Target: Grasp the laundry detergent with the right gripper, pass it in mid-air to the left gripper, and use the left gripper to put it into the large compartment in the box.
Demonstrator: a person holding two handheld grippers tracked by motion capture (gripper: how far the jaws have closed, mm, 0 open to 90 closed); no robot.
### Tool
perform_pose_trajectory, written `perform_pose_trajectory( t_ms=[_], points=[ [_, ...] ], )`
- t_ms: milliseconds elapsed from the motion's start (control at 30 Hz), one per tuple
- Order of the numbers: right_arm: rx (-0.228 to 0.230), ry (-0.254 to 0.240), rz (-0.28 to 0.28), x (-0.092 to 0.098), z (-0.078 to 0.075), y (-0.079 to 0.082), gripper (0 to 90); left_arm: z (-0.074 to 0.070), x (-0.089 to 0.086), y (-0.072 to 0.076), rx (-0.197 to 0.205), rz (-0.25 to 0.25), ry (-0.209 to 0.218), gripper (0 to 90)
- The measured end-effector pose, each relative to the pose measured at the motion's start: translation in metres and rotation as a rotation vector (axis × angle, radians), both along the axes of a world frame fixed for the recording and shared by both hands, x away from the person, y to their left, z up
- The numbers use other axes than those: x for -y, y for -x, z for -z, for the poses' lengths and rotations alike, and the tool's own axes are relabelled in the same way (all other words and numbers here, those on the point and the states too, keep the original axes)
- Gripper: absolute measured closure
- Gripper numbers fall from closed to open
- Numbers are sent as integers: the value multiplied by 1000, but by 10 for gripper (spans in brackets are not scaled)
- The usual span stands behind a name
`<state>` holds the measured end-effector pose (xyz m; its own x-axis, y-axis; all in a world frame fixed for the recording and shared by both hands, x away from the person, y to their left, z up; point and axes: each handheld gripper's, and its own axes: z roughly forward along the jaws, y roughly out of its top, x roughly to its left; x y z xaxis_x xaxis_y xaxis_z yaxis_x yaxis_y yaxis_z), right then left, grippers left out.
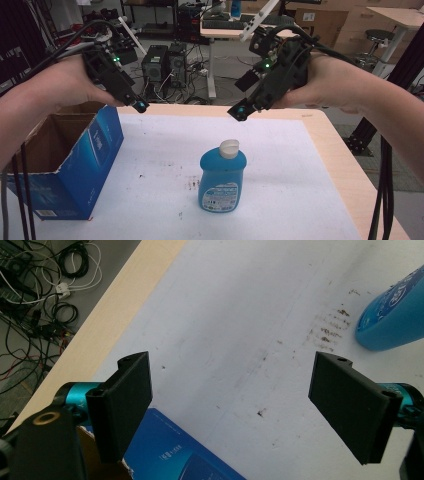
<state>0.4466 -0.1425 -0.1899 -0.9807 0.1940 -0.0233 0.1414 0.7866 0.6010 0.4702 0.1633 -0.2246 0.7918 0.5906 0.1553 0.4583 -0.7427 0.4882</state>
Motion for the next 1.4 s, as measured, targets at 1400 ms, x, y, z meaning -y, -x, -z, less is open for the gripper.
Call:
perform_pose_trajectory(
  t_ms=[1400],
  points=[
    [-97, -113, 24, 63, 89, 7, 117, -2, 7, 5, -3, 47, -10, 177]
  ],
)
